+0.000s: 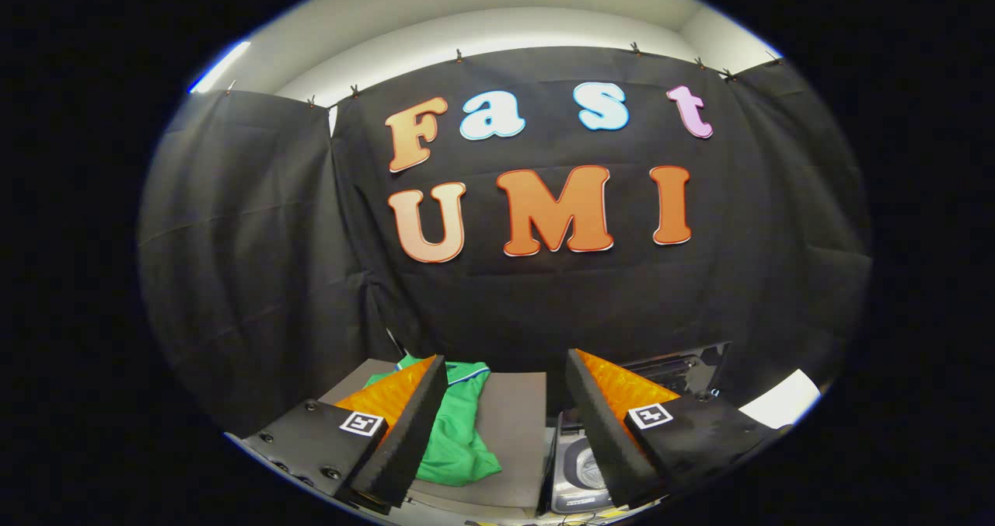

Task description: Put the clothes into the washing machine and then close the washing machine lid.

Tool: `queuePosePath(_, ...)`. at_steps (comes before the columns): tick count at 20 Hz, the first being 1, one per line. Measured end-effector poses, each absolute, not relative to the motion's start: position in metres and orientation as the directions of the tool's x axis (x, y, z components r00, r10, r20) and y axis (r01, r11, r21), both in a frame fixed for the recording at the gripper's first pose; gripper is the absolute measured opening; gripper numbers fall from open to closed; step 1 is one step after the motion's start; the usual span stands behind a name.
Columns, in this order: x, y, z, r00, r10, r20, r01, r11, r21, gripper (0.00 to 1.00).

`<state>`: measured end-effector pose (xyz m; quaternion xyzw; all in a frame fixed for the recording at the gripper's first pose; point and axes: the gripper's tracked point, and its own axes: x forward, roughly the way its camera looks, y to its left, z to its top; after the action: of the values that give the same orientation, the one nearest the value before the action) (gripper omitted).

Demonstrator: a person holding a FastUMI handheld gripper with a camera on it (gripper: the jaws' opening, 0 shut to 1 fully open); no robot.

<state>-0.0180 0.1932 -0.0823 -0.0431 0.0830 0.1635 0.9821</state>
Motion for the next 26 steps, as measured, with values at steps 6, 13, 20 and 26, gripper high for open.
queuePosePath(6,-0.025,0.262,-0.135,0.867,0.409,-0.285,-0.435,0.900,-0.032,0.99)
queuePosePath(13,-0.018,0.294,-0.202,0.802,0.410,-0.435,-0.475,0.878,-0.049,0.99)
queuePosePath(20,-0.015,0.314,-0.253,0.745,0.399,-0.534,-0.508,0.859,-0.066,0.99)
queuePosePath(26,-0.011,0.315,-0.272,0.759,0.353,-0.547,-0.513,0.842,-0.168,0.99)
